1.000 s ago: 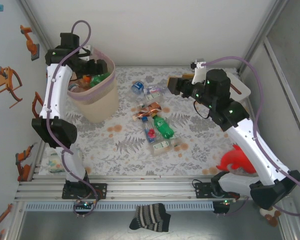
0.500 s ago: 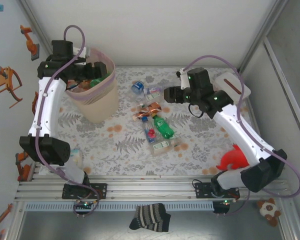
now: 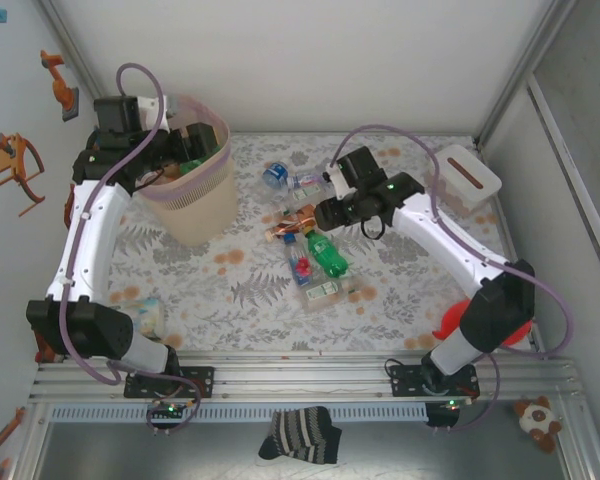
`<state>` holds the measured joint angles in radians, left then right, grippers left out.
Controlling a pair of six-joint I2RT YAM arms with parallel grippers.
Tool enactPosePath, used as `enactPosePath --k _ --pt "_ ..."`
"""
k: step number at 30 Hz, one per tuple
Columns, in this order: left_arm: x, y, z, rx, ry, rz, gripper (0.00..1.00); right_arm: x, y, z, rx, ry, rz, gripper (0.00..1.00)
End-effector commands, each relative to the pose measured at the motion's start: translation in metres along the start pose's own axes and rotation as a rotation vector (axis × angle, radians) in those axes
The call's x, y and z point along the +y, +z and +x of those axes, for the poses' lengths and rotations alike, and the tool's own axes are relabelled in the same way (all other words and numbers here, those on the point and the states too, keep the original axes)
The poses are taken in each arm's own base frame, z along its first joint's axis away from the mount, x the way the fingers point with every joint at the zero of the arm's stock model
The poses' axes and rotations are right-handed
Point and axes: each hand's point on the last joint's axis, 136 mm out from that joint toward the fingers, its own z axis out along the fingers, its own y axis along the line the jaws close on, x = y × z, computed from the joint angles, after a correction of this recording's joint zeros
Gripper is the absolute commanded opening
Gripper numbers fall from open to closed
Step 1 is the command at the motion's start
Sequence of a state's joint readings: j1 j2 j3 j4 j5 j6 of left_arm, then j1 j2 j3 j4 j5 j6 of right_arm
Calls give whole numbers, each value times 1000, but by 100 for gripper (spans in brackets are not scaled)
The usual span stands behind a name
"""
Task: Put the plastic bottles in the bin
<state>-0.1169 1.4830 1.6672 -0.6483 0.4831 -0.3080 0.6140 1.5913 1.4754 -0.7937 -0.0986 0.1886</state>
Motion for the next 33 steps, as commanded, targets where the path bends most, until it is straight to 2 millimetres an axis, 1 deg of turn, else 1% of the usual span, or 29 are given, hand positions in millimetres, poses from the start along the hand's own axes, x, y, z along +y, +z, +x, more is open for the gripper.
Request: enactPosePath --k 1,6,11,20,23,33 --pt "-11 -9 -6 -44 7 42 84 2 6 -1 23 -45 34 64" --pt "-12 -11 -5 -50 10 48 84 5 29 6 70 -63 41 64" --pt "-15 -12 -6 -57 14 61 84 4 52 16 122 -70 58 64" --pt "-15 -13 -7 -60 17 63 84 4 82 30 201 -87 64 64" --pt "-16 -13 -7 -61 19 64 84 0 90 33 222 -88 81 64" --pt "-18 -18 -9 -74 26 67 85 -7 126 47 327 -101 112 68"
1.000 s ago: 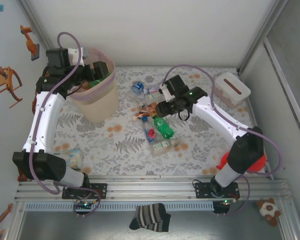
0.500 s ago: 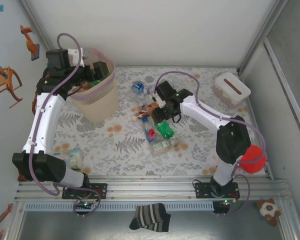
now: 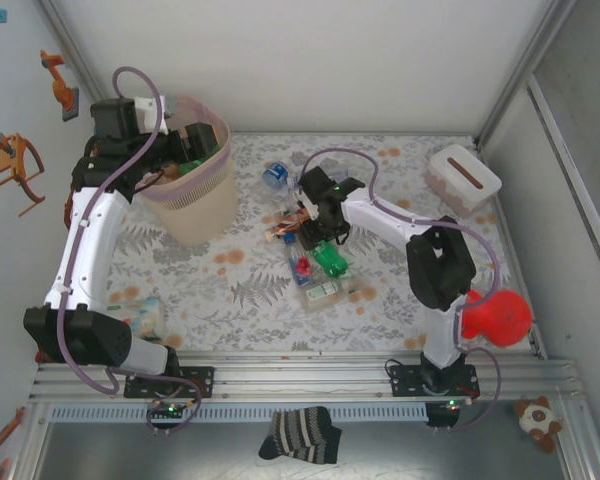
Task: Put the plastic bottles in the bin
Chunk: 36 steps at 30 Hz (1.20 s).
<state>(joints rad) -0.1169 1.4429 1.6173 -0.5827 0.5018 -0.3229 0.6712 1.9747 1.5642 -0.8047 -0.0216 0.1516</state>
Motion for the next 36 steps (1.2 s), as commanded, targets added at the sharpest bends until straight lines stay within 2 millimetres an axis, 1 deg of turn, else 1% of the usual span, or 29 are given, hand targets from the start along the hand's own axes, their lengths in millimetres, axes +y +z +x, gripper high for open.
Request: enactPosePath --k 1,8,10,13,16,20,26,29,33,36 --pt "-11 -12 -8 -32 15 34 85 -1 8 1 37 -28 29 68" --pt "-12 -17 -11 -53 26 31 85 -2 30 6 85 -32 35 67" --pt "-11 -17 -12 -58 23 30 85 -3 35 8 96 -31 38 66" --pt "-12 -17 -12 -59 23 33 85 -3 34 8 93 -26 42 62" --pt "-11 -16 -12 -58 22 32 85 -4 30 6 78 -24 44 58" --pt "-10 -14 -11 -53 19 35 85 -5 22 4 63 -20 55 57" --pt "-11 -14 -12 -59 23 42 86 -9 -5 1 6 -13 73 57" --pt "-13 -14 -12 -61 21 52 86 -12 -23 -1 -35 -12 89 57" --pt "-16 -10 -11 -62 16 81 85 -17 -58 -9 -134 -1 109 56" --pt "-27 -7 -11 -73 29 154 86 -17 -87 -20 -227 12 114 56"
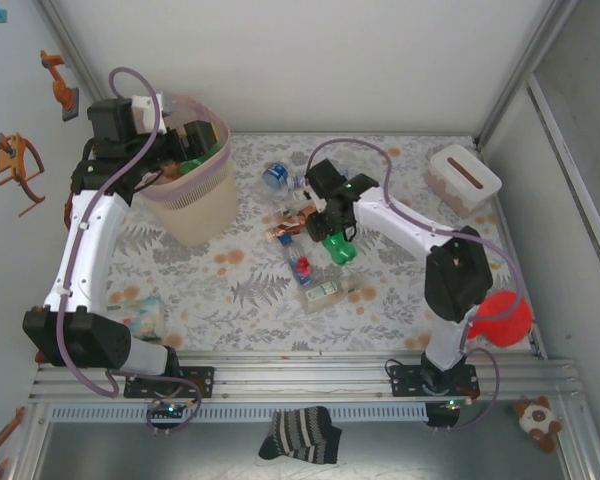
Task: Put the plastic bottles in the bin
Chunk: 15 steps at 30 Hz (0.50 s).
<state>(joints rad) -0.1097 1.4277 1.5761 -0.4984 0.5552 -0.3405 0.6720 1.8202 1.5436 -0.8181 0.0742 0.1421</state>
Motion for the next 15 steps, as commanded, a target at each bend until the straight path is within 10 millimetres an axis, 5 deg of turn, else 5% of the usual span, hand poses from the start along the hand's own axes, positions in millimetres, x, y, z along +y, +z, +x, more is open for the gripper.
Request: enactPosePath --k 1,15 --pt "-25 -5 -7 -44 28 122 86 -7 -37 -19 -129 30 35 56" --pt "-127 3 16 -108 300 564 89 -8 -201 -99 -733 133 -76 57"
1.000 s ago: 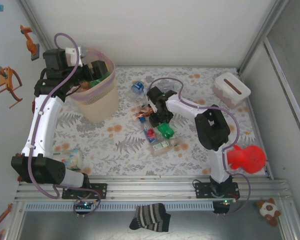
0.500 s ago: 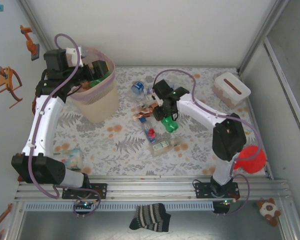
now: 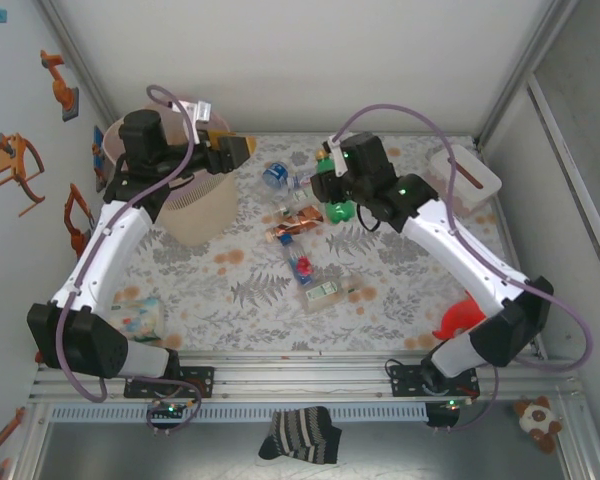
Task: Put the plastic bottles in the bin
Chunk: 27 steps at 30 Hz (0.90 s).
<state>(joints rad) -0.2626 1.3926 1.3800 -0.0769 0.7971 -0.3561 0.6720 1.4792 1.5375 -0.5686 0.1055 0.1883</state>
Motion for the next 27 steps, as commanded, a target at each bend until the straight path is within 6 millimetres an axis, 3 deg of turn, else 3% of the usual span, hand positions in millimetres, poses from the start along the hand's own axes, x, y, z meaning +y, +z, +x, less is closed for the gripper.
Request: enactPosePath --k 1,13,20,27 --pt "-41 1 -17 -71 137 161 89 7 -28 -46 -179 54 -40 57" --pt "-102 26 0 -81 258 380 89 24 -96 -108 -447 160 -197 56" --pt "-124 56 17 -25 234 485 89 40 -122 -125 -533 188 -323 56" --pt "-146 72 29 19 221 618 88 45 -129 -127 -546 196 -359 56"
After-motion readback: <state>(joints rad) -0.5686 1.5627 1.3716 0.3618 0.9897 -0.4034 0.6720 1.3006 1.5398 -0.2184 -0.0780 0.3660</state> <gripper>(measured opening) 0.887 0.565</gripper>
